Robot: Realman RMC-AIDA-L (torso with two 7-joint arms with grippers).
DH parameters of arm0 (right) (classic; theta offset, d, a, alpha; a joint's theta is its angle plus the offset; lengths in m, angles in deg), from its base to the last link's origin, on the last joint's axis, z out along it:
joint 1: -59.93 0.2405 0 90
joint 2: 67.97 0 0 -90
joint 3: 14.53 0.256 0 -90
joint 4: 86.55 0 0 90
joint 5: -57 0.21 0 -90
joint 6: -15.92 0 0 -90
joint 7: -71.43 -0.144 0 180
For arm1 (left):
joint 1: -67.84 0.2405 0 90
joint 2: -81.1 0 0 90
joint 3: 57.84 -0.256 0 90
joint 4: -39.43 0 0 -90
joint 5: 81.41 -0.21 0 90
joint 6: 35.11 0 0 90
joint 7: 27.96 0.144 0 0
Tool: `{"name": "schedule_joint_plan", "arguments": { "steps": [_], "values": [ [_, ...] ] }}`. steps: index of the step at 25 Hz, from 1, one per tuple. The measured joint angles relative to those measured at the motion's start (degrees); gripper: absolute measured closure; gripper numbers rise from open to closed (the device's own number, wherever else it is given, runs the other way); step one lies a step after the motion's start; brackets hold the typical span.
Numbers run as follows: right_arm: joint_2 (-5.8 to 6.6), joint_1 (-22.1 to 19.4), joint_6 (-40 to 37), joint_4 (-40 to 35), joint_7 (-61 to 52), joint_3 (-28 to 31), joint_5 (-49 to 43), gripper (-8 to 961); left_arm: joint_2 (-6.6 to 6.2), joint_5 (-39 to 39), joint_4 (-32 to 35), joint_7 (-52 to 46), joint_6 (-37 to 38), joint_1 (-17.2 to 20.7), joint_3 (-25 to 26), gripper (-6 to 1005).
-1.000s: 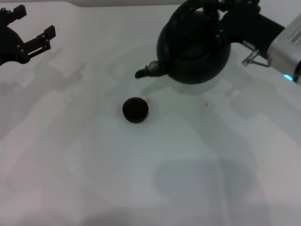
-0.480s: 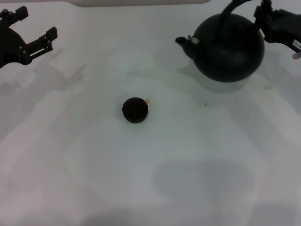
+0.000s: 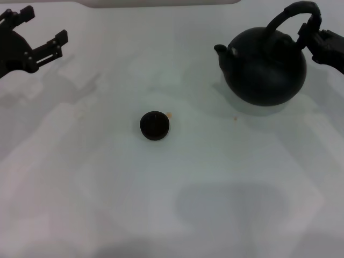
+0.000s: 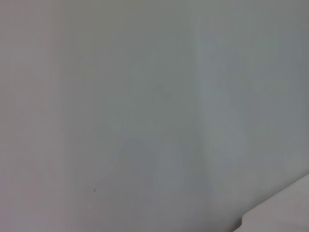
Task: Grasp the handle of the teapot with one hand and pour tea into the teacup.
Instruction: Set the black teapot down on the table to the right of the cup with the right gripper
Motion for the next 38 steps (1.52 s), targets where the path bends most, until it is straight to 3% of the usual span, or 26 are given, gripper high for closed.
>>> {"name": "schedule_joint_plan", "arguments": {
  "steps": [12, 22, 38],
  "values": [
    [0.04, 0.84, -5.10, 3.23, 4.63, -0.50, -0.72, 837, 0.07, -0.02, -0.10, 0.85, 0.07, -0.08, -0.04, 138],
    [-0.14, 1.96, -7.13, 3.26, 7.37, -0.56, -7.96, 837, 0.09, 0.13, -1.01, 2.16, 0.15, -0.64, 0.23, 138],
    [-0.15, 3.63, -7.46, 6.78, 12.10, -0.10, -8.13, 836, 0.00, 0.12, -1.41, 2.25, 0.26, -1.14, 0.31, 137]
  ]
}}
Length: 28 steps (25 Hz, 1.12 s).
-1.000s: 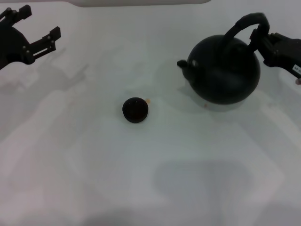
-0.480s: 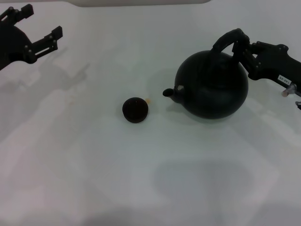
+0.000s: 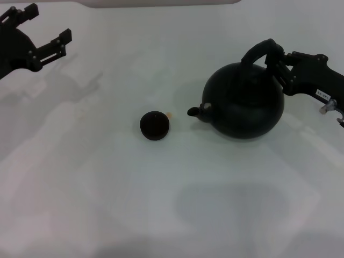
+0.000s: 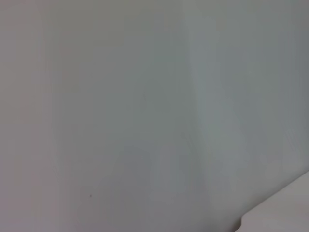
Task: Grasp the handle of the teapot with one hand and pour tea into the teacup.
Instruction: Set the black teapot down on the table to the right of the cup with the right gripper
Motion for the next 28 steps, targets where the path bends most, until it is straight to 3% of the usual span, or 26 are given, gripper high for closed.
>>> {"name": "schedule_joint_plan", "arguments": {
  "steps": [28],
  "values": [
    [0.00, 0.41, 0.42, 2.36, 3.06, 1.50, -0.02, 837, 0.09, 0.05, 0.01, 0.02, 0.16, 0.05, -0.24, 138]
  ]
}}
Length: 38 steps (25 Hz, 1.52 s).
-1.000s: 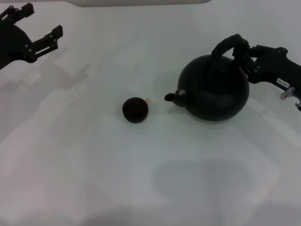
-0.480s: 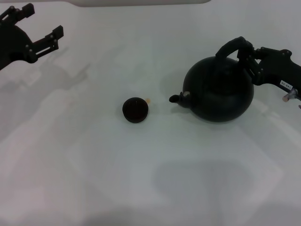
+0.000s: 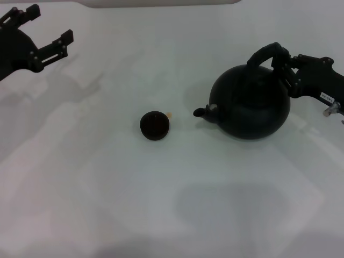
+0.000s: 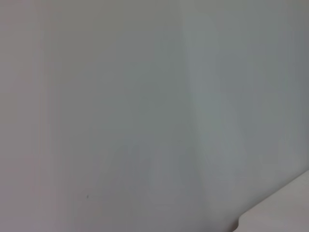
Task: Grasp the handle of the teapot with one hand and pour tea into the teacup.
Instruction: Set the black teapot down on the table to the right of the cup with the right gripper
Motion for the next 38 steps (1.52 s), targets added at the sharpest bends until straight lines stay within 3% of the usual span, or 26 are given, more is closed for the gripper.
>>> {"name": "schedule_joint_plan", "arguments": {
  "steps": [38],
  "values": [
    [0.00, 0.18, -2.80, 0.90, 2.38, -0.08, -0.26, 805, -0.09, 0.04, 0.00, 0.13, 0.14, 0.00, 0.24, 137]
  ]
}}
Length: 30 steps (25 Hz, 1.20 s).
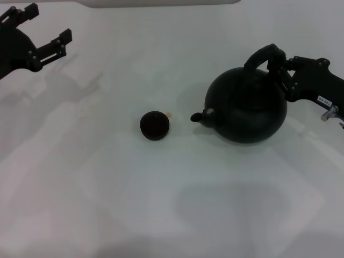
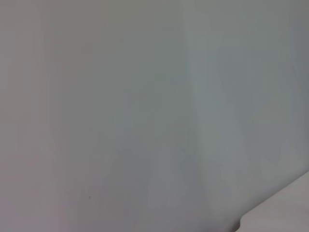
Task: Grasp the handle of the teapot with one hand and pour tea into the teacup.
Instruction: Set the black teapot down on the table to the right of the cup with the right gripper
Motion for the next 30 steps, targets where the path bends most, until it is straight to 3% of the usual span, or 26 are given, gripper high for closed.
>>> {"name": "schedule_joint_plan", "arguments": {
  "steps": [17, 30],
  "values": [
    [0.21, -0.07, -0.68, 0.42, 0.03, -0.16, 0.07, 775, 0.07, 0.04, 0.09, 0.00, -0.01, -0.09, -0.01, 137],
    [1.59, -1.86, -2.14, 0.37, -0.34, 0.04, -0.73, 770, -0.09, 0.09, 0.05, 0.00, -0.25, -0.12, 0.02, 138]
  ]
}}
